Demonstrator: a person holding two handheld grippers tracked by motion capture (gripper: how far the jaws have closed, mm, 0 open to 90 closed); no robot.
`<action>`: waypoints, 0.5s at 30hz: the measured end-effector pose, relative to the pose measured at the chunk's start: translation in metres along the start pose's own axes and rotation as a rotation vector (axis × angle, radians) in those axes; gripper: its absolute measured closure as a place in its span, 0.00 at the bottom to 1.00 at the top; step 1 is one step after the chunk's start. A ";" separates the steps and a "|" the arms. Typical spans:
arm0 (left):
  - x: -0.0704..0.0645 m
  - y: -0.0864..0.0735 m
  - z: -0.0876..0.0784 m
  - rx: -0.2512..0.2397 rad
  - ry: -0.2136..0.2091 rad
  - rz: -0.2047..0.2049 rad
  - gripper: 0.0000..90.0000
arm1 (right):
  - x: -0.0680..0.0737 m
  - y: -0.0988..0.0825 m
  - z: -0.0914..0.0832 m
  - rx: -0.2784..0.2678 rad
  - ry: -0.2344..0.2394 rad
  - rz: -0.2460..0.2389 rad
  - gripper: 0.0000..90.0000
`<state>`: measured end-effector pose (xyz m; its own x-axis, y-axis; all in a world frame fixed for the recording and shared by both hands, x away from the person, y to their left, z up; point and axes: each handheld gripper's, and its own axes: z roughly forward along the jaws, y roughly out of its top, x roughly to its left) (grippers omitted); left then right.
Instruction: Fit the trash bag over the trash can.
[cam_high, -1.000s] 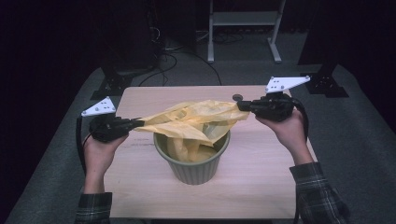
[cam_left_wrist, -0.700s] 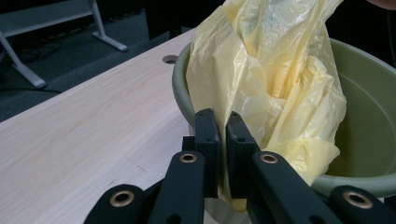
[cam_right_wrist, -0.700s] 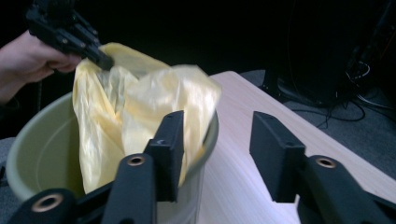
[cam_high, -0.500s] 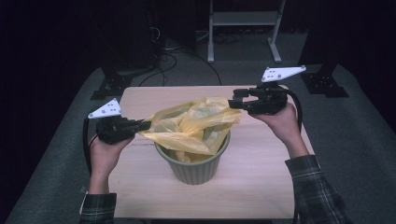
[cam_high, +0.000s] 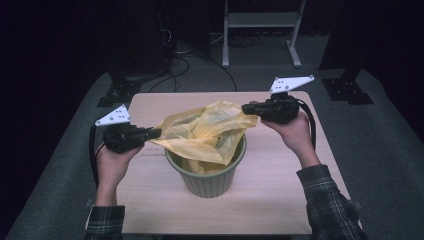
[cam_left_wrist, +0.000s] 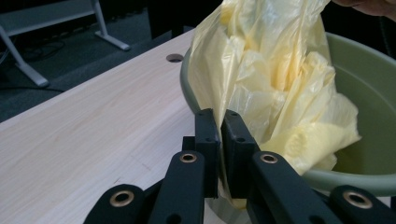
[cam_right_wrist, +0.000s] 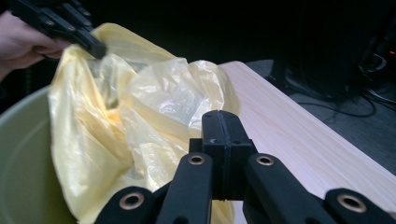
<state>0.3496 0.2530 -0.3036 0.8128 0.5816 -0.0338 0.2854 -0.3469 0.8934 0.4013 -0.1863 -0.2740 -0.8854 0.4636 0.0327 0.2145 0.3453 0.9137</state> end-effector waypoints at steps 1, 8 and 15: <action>0.001 -0.001 0.001 0.004 0.006 -0.004 0.96 | -0.002 -0.002 0.000 0.003 -0.011 0.002 1.00; 0.018 -0.011 0.011 0.026 0.045 -0.057 0.99 | -0.018 -0.020 0.011 0.032 -0.079 0.040 1.00; 0.030 -0.030 0.026 0.087 0.093 -0.117 1.00 | -0.029 -0.038 0.036 0.102 -0.111 0.084 1.00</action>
<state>0.3790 0.2621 -0.3426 0.7219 0.6861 -0.0904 0.4219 -0.3327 0.8434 0.4336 -0.1836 -0.3247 -0.8129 0.5797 0.0569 0.3313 0.3799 0.8636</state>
